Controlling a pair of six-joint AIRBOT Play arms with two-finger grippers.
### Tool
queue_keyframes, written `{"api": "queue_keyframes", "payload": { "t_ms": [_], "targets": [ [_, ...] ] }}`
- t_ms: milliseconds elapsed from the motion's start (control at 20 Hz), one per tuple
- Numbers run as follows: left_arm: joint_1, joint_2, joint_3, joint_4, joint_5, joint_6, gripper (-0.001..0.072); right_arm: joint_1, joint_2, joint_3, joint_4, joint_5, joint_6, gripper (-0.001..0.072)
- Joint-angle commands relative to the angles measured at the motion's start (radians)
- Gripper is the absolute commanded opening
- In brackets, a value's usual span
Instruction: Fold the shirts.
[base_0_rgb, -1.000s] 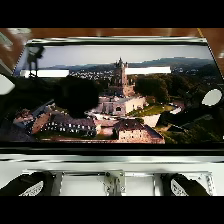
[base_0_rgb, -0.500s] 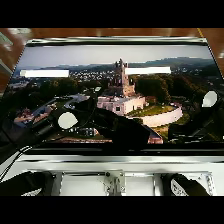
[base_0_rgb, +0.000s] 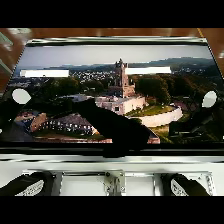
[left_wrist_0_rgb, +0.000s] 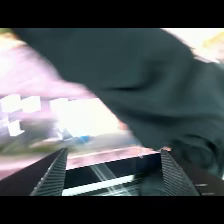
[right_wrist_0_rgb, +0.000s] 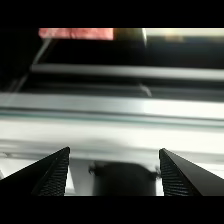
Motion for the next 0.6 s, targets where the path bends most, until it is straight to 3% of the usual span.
{"api": "queue_keyframes", "payload": {
  "t_ms": [0,200,400,500,550],
  "targets": [
    [0.152,-0.069,-0.067,-0.048,-0.018,0.015,0.0695,0.0,0.0,0.0,0.084,-0.145,0.037,0.0673],
    [0.125,-0.232,-0.068,-0.187,0.133,0.026,0.072,0.0,0.0,0.0,0.098,-0.215,0.067,0.0673],
    [0.087,-0.371,-0.068,-0.44,0.275,0.137,0.072,0.0,-0.001,-0.03,0.092,-0.266,0.128,0.0674],
    [0.083,-0.424,-0.063,-0.537,0.319,0.147,0.0718,0.0,-0.001,-0.075,0.093,-0.27,0.145,0.0674],
    [0.083,-0.442,-0.051,-0.562,0.328,0.162,0.0675,0.0,-0.001,-0.101,0.099,-0.27,0.145,0.0674]
  ]
}}
